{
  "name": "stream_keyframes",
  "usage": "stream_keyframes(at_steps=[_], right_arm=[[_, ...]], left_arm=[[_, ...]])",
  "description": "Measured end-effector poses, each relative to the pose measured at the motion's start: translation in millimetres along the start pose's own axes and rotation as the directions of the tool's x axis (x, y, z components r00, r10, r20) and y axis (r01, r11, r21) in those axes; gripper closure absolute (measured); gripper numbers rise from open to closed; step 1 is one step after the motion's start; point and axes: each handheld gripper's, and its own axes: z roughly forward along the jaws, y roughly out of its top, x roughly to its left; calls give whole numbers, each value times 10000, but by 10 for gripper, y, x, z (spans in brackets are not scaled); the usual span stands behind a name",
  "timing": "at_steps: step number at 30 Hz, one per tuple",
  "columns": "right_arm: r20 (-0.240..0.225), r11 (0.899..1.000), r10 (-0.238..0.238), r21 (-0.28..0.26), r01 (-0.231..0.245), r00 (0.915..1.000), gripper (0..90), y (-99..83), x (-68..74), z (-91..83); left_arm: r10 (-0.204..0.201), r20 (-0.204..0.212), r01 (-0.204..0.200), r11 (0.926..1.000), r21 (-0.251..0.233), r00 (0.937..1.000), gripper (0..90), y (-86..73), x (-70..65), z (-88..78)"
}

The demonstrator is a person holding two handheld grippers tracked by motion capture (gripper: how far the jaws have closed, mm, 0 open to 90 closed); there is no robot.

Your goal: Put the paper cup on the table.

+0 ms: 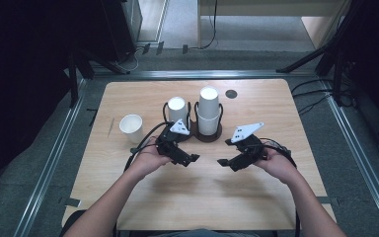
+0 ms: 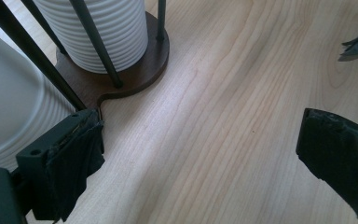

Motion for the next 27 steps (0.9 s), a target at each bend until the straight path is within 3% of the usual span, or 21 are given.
stream_keyframes(at_steps=[17,27], right_arm=[[2,10000,-10,25,10,10000,205,-8,3,2],[-54,9999,-76,88,77,10000,205,-6,13,14]], left_arm=[[312,150,-315,9994,165,9994,12,-19,-23,57],[287,190,-290,9995,158,9994,11,-24,-18,62]])
